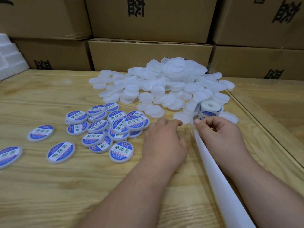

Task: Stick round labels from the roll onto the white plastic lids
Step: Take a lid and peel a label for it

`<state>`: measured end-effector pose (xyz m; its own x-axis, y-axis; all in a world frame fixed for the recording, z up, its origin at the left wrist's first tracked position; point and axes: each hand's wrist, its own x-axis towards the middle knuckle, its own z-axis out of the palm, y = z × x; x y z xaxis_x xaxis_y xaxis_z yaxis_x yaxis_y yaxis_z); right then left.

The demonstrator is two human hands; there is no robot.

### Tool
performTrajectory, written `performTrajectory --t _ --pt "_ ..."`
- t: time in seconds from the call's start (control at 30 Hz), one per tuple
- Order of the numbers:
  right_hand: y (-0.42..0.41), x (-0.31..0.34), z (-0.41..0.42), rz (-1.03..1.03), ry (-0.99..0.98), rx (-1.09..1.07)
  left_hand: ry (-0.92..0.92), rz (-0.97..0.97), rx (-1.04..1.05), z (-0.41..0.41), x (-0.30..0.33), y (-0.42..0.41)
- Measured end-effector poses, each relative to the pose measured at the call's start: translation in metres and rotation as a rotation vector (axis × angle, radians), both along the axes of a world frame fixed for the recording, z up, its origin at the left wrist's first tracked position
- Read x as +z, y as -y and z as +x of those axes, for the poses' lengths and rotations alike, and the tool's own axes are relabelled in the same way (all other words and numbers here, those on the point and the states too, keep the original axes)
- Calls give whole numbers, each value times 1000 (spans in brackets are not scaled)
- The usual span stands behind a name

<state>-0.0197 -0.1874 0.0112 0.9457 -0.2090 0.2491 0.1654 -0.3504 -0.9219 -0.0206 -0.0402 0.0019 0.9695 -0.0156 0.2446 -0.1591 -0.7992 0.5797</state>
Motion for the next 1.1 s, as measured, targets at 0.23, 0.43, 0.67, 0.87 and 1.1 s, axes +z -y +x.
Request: performTrajectory --t 0.23,0.43,0.67,0.87,1.1 --pt "-1 0 1 20 -25 0 -82 146 53 -5 2 2" --pt "1 2 2 34 -57 -17 -48 98 -143 -8 3 4" --pt "6 11 -2 189 -162 -27 -12 -4 -304 -8 0 5" --pt "8 9 1 97 -168 15 4 -326 -210 -3 1 4" --pt "8 13 -3 133 -256 190 36 -795 -132 0 7 0"
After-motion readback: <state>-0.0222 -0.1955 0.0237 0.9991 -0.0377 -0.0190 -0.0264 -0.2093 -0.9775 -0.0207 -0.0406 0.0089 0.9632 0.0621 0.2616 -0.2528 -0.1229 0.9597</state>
